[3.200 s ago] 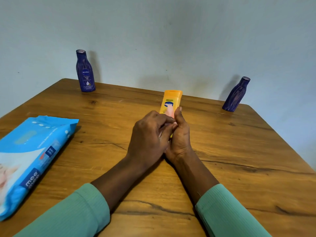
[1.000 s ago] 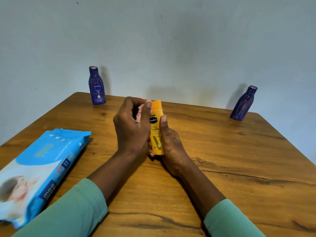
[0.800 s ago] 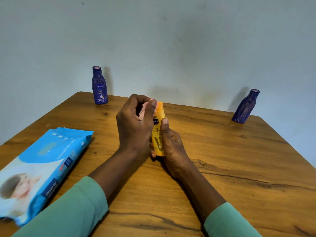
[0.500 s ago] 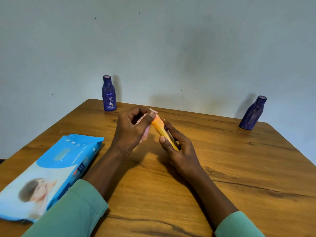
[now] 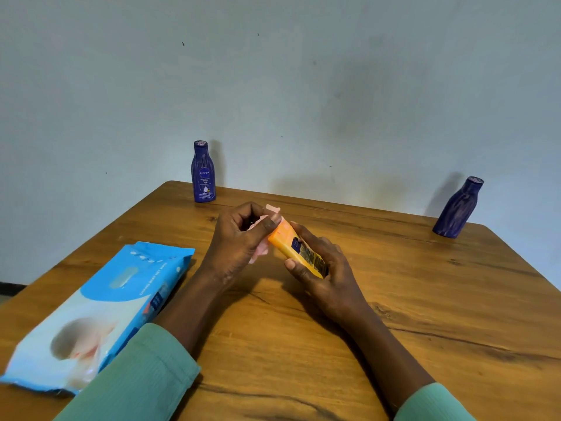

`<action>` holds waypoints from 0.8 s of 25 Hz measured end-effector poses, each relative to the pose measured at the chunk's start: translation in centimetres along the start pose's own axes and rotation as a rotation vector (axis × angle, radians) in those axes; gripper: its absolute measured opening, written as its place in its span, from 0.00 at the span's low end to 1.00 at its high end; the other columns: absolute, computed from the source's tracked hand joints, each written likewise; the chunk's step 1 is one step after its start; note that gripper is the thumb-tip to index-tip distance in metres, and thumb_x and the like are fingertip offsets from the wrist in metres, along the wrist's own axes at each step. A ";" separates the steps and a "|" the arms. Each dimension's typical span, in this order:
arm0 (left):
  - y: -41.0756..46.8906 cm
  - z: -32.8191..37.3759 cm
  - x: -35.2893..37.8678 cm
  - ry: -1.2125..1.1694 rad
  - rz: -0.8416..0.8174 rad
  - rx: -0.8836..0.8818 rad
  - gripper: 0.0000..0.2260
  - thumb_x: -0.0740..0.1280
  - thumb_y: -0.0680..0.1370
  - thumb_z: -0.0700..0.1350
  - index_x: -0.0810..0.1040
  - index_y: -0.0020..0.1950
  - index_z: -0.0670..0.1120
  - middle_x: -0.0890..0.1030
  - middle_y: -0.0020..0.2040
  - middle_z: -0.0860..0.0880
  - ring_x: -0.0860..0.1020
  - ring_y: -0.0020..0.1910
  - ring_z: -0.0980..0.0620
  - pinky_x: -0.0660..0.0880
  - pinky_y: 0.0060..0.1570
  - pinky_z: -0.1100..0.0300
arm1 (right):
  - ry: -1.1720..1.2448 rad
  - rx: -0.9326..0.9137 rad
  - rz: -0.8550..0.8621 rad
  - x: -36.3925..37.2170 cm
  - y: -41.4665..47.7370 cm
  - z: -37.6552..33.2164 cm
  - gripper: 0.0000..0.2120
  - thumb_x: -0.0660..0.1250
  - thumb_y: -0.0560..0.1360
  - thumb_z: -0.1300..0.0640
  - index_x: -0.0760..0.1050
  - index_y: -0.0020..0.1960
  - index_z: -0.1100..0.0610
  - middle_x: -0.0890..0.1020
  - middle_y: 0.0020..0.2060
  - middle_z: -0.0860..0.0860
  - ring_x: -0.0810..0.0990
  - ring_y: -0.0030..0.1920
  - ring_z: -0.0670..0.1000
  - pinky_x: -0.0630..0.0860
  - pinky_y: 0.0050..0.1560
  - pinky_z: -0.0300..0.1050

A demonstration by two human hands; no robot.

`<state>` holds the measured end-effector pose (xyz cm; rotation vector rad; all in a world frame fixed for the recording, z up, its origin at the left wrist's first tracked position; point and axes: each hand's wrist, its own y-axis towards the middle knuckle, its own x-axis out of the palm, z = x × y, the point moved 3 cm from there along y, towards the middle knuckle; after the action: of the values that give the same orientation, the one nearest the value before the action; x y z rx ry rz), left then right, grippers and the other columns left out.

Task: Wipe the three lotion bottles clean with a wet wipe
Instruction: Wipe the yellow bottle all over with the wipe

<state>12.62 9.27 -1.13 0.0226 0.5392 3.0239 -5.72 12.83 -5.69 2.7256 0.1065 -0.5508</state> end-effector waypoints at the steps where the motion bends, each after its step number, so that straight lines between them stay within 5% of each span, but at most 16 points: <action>1: -0.3 -0.1 0.0 -0.020 -0.020 0.008 0.09 0.72 0.76 0.48 0.82 0.47 0.42 0.83 0.37 0.45 0.80 0.36 0.46 0.79 0.34 0.56 | 0.003 0.007 0.016 0.1 0.1 0.2 0.32 0.71 0.76 0.41 0.66 0.78 0.33 0.75 0.56 0.41 0.71 0.61 0.44 0.72 0.56 0.43; 3: -0.6 -0.3 -0.1 -0.065 -0.043 -0.013 0.10 0.72 0.77 0.47 0.82 0.48 0.40 0.82 0.33 0.47 0.78 0.31 0.49 0.76 0.31 0.58 | 0.025 0.024 0.010 0.0 0.1 0.6 0.32 0.72 0.77 0.42 0.66 0.78 0.34 0.75 0.58 0.42 0.72 0.62 0.48 0.75 0.60 0.46; 7: -0.4 -0.3 -0.3 -0.044 0.059 -0.081 0.03 0.71 0.79 0.46 0.83 0.47 0.49 0.86 0.42 0.56 0.84 0.42 0.59 0.83 0.38 0.57 | 0.050 0.042 -0.189 0.2 -0.1 0.4 0.30 0.70 0.77 0.40 0.66 0.77 0.32 0.74 0.63 0.45 0.72 0.65 0.48 0.76 0.63 0.46; 11: 0.0 -0.6 -0.2 -0.172 0.094 -0.149 0.03 0.73 0.77 0.46 0.86 0.44 0.51 0.86 0.45 0.50 0.83 0.50 0.46 0.81 0.52 0.42 | 0.052 0.035 -0.212 1.0 -0.1 -0.1 0.30 0.69 0.77 0.40 0.66 0.78 0.33 0.75 0.62 0.45 0.73 0.62 0.46 0.72 0.55 0.31; 17: -0.6 -1.3 -0.1 -0.336 0.124 -0.183 0.04 0.69 0.80 0.39 0.82 0.48 0.45 0.88 0.43 0.53 0.85 0.45 0.56 0.83 0.41 0.58 | 0.165 0.069 -0.157 1.1 0.1 0.4 0.28 0.71 0.76 0.39 0.70 0.75 0.32 0.75 0.65 0.50 0.75 0.65 0.53 0.75 0.59 0.44; 20: -0.4 -1.4 -0.7 -0.150 0.158 -0.090 0.03 0.71 0.79 0.43 0.84 0.50 0.48 0.87 0.48 0.53 0.84 0.52 0.52 0.82 0.43 0.58 | 0.186 0.089 -0.104 0.9 0.0 0.2 0.28 0.74 0.78 0.46 0.71 0.75 0.33 0.75 0.63 0.49 0.76 0.63 0.50 0.78 0.58 0.42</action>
<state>13.27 9.10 -2.58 0.2992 0.4064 3.1605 -4.95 12.78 -6.27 2.8664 0.2778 -0.3352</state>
